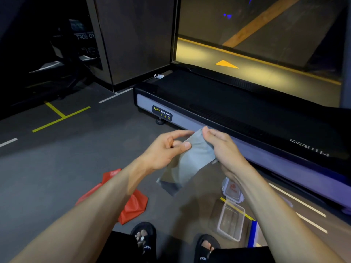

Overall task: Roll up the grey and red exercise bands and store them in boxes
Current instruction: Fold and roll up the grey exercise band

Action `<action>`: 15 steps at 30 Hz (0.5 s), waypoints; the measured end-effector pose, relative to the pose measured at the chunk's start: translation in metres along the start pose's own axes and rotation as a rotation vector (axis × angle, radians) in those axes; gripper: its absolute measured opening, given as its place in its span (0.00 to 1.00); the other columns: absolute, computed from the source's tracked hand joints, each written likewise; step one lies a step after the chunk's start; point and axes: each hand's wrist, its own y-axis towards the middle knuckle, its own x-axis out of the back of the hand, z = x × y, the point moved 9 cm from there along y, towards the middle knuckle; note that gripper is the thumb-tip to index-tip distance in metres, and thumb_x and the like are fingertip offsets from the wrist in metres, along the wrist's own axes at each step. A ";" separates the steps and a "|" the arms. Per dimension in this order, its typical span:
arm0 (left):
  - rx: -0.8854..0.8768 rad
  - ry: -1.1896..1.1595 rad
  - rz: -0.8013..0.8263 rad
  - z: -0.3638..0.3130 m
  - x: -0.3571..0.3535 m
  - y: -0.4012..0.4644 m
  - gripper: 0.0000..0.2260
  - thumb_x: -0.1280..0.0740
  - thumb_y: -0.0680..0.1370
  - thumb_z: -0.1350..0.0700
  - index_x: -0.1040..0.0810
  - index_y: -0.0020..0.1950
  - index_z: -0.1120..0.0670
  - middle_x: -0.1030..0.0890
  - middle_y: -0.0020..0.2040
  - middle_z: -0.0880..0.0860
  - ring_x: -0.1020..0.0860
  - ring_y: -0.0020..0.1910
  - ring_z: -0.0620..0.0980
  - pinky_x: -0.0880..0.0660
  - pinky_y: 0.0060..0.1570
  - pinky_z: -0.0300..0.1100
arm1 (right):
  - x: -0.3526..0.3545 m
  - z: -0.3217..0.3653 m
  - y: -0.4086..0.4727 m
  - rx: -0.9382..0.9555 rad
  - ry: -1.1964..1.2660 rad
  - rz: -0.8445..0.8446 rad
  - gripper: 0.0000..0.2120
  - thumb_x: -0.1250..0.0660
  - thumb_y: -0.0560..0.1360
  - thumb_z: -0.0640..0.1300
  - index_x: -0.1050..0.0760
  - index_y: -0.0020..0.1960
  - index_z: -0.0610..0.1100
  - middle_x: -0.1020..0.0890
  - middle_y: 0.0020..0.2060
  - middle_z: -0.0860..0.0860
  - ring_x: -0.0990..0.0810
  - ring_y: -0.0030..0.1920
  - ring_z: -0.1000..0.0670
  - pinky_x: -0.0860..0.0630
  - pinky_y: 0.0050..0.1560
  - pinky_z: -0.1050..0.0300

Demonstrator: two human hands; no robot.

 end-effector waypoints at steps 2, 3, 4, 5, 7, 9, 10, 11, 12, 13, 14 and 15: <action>-0.012 -0.006 0.011 0.000 0.001 0.001 0.20 0.32 0.81 0.60 0.26 0.73 0.57 0.22 0.45 0.77 0.22 0.50 0.58 0.21 0.54 0.50 | -0.003 -0.003 -0.001 -0.020 0.020 0.014 0.21 0.40 0.85 0.53 0.16 0.53 0.38 0.13 0.47 0.38 0.14 0.52 0.36 0.21 0.59 0.38; -0.015 -0.010 0.017 0.000 0.001 0.002 0.20 0.32 0.81 0.60 0.27 0.73 0.57 0.22 0.47 0.79 0.22 0.51 0.58 0.21 0.55 0.50 | -0.004 -0.004 0.000 -0.023 0.024 0.024 0.22 0.41 0.85 0.53 0.17 0.53 0.37 0.13 0.48 0.37 0.14 0.52 0.36 0.21 0.59 0.40; -0.012 -0.008 0.022 -0.001 0.000 0.003 0.21 0.32 0.81 0.61 0.28 0.74 0.57 0.21 0.47 0.77 0.22 0.51 0.56 0.21 0.55 0.49 | -0.006 -0.004 -0.001 -0.025 0.027 0.034 0.22 0.41 0.85 0.52 0.17 0.54 0.36 0.13 0.48 0.37 0.14 0.52 0.36 0.20 0.58 0.41; -0.008 -0.002 0.023 0.000 0.000 0.003 0.21 0.33 0.82 0.62 0.28 0.75 0.57 0.19 0.45 0.71 0.21 0.49 0.54 0.20 0.54 0.45 | -0.007 -0.003 -0.001 -0.018 0.021 0.040 0.22 0.41 0.85 0.52 0.17 0.55 0.36 0.13 0.48 0.37 0.14 0.52 0.36 0.20 0.57 0.42; -0.002 0.007 0.036 -0.002 -0.002 0.002 0.21 0.35 0.82 0.64 0.29 0.75 0.58 0.18 0.37 0.57 0.21 0.43 0.45 0.22 0.50 0.38 | -0.005 0.001 -0.002 0.012 -0.015 0.030 0.19 0.41 0.85 0.51 0.18 0.56 0.38 0.13 0.49 0.39 0.14 0.53 0.38 0.20 0.57 0.43; -0.013 0.006 0.065 -0.004 -0.007 -0.001 0.19 0.35 0.82 0.64 0.27 0.73 0.59 0.16 0.40 0.55 0.19 0.43 0.44 0.22 0.49 0.37 | 0.001 0.001 -0.001 0.041 -0.086 -0.022 0.14 0.39 0.84 0.52 0.19 0.57 0.44 0.13 0.49 0.43 0.14 0.54 0.41 0.20 0.58 0.43; -0.022 0.010 0.068 -0.005 -0.008 -0.001 0.17 0.35 0.82 0.64 0.24 0.71 0.59 0.15 0.44 0.58 0.17 0.45 0.45 0.22 0.49 0.39 | 0.003 0.003 -0.001 0.050 -0.120 -0.040 0.12 0.38 0.84 0.52 0.20 0.57 0.46 0.13 0.49 0.45 0.14 0.54 0.42 0.20 0.58 0.42; -0.029 0.024 0.055 -0.006 -0.008 -0.001 0.14 0.34 0.82 0.64 0.23 0.68 0.59 0.14 0.45 0.57 0.17 0.45 0.46 0.21 0.48 0.39 | 0.003 0.002 -0.001 0.050 -0.144 -0.041 0.12 0.38 0.84 0.54 0.21 0.56 0.47 0.13 0.49 0.46 0.14 0.53 0.43 0.20 0.59 0.41; -0.032 0.042 0.034 -0.007 -0.006 -0.002 0.12 0.34 0.82 0.64 0.21 0.65 0.59 0.13 0.44 0.54 0.16 0.44 0.45 0.21 0.47 0.38 | 0.001 0.000 0.000 0.040 -0.149 -0.029 0.13 0.39 0.84 0.55 0.21 0.55 0.47 0.13 0.49 0.46 0.14 0.53 0.44 0.20 0.59 0.40; -0.034 0.065 0.012 -0.007 -0.005 -0.002 0.10 0.34 0.81 0.63 0.21 0.63 0.60 0.13 0.43 0.51 0.16 0.43 0.44 0.22 0.46 0.37 | -0.001 -0.002 -0.001 0.025 -0.147 -0.010 0.14 0.39 0.84 0.56 0.21 0.54 0.48 0.13 0.49 0.47 0.14 0.52 0.46 0.20 0.59 0.42; -0.036 0.082 -0.005 -0.007 -0.004 -0.001 0.09 0.33 0.81 0.63 0.20 0.61 0.60 0.13 0.41 0.49 0.17 0.42 0.43 0.22 0.45 0.37 | -0.004 -0.002 -0.002 0.015 -0.147 0.015 0.15 0.40 0.84 0.57 0.21 0.54 0.47 0.13 0.49 0.48 0.14 0.52 0.48 0.20 0.57 0.46; -0.036 0.097 -0.026 -0.006 -0.003 -0.001 0.09 0.33 0.81 0.63 0.20 0.60 0.61 0.14 0.40 0.49 0.17 0.42 0.43 0.22 0.45 0.37 | -0.008 -0.001 -0.003 0.020 -0.167 0.054 0.15 0.39 0.83 0.57 0.22 0.56 0.47 0.14 0.49 0.50 0.15 0.51 0.51 0.19 0.54 0.52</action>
